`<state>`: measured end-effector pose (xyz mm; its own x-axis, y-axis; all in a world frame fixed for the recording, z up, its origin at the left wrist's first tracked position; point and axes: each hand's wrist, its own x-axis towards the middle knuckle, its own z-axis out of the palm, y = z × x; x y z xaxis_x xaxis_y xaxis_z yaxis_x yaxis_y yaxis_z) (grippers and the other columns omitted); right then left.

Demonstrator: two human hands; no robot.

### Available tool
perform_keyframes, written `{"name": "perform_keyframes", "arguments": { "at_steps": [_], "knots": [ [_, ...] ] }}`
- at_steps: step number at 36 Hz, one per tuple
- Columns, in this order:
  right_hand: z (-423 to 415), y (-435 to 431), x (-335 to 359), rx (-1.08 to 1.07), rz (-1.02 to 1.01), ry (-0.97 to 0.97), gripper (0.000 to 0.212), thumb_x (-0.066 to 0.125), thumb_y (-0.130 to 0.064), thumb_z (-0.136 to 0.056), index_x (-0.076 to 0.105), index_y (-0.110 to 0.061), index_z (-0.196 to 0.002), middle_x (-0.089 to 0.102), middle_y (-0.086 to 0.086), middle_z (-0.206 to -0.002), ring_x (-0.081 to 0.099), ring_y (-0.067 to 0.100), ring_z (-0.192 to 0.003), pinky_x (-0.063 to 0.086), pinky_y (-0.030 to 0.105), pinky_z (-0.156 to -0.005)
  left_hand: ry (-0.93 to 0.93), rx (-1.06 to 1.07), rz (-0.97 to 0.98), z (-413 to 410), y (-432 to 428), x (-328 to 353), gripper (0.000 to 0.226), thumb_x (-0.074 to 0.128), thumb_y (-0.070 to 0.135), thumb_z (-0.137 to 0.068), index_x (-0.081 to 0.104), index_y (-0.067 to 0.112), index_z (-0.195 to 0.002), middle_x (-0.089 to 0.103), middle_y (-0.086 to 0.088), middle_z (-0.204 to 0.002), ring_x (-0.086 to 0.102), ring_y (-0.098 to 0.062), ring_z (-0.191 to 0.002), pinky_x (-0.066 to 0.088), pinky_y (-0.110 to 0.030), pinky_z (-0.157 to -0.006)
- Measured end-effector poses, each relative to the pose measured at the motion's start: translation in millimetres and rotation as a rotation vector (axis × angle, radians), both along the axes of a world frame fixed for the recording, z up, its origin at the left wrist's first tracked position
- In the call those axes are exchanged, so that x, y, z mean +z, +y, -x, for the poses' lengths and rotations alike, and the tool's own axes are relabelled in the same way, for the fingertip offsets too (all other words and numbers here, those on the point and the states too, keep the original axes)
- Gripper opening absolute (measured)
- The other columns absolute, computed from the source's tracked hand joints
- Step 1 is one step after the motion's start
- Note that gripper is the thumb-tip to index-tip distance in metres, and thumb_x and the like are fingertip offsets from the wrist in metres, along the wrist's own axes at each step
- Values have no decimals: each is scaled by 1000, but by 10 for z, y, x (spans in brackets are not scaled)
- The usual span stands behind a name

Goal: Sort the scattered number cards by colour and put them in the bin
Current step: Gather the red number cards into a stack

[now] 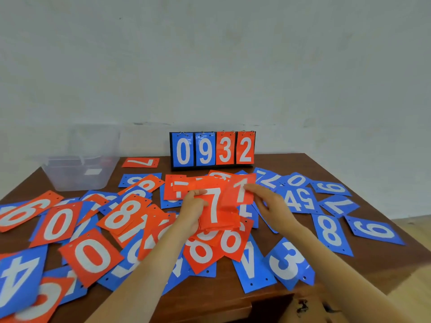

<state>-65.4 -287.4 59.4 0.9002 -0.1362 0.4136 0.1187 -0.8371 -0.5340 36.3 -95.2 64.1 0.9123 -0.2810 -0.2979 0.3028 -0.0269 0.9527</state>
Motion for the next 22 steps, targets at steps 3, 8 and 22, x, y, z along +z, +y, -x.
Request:
{"name": "perform_keyframes", "arguments": {
  "at_steps": [3,8,22],
  "knots": [
    [115,118,-8,81,-111,89,43,40,-2,-98,48,-22,-136,44,-17,-131,42,-3,-120,41,11,-98,-7,-22,8,78,44,47,29,48,2,-92,57,23,-111,54,-10,-116,62,-28,-96,56,-35,-65],
    [128,265,-15,109,-161,100,33,51,-18,-97,52,-31,-127,50,-21,-123,47,-18,-108,39,1,-87,-25,-54,49,150,121,35,20,54,15,-94,57,21,-112,59,-10,-116,64,-25,-96,56,-35,-67],
    [-430,325,-229,122,353,170,41,51,-29,-96,48,-25,-137,35,-6,-150,17,16,-143,13,30,-114,-105,58,85,59,234,-154,23,55,7,-93,53,29,-99,53,-1,-110,63,-21,-90,58,-40,-71]
  ]
}}
